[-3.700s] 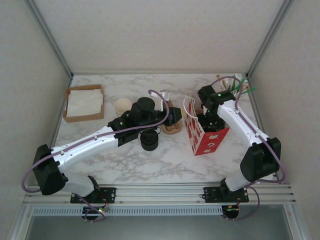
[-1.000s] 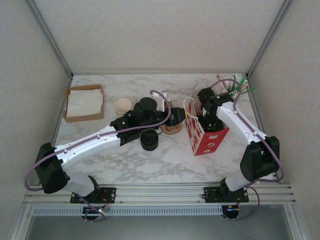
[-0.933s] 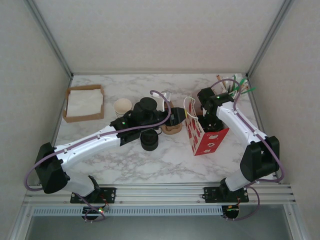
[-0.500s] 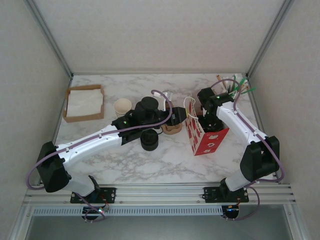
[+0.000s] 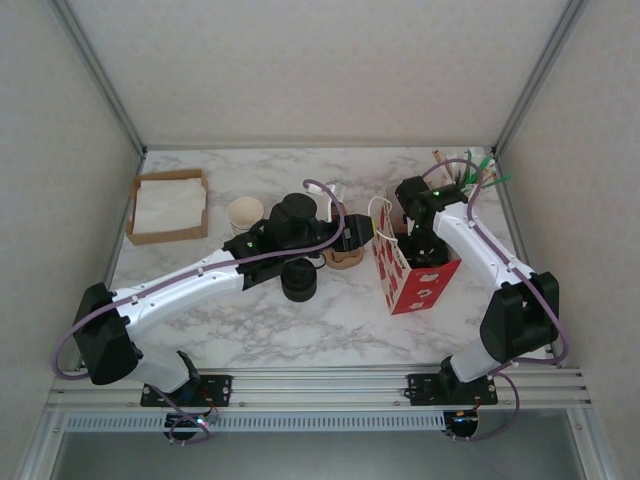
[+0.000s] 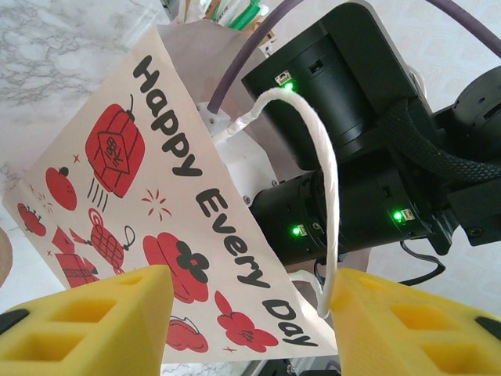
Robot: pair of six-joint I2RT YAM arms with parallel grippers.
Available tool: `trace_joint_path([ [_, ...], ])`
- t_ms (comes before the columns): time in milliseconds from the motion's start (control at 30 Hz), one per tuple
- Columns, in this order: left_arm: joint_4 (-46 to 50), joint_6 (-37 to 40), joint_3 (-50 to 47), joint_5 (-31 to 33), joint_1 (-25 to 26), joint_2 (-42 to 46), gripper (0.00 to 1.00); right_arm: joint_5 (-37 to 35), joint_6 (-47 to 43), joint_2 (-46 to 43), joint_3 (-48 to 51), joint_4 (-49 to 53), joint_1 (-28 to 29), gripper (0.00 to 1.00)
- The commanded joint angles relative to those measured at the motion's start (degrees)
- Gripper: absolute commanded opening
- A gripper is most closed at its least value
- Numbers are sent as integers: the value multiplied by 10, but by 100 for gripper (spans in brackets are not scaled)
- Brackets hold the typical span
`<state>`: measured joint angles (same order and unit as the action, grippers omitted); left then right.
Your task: Pack the takeout coffee
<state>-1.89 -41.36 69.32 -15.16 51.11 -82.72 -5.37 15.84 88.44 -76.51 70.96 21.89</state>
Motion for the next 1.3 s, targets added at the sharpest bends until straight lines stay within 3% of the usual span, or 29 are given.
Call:
trace_joint_path([
  [0, -12, 3, 19, -8, -5, -7, 56, -13, 4, 14, -15, 40, -4, 69],
  [533, -13, 4, 20, -11, -5, -11, 56, -14, 8, 44, 17, 6, -4, 69],
  [1267, -14, 3, 26, -15, -5, -20, 56, -17, 11, 5, 10, 15, -4, 74],
])
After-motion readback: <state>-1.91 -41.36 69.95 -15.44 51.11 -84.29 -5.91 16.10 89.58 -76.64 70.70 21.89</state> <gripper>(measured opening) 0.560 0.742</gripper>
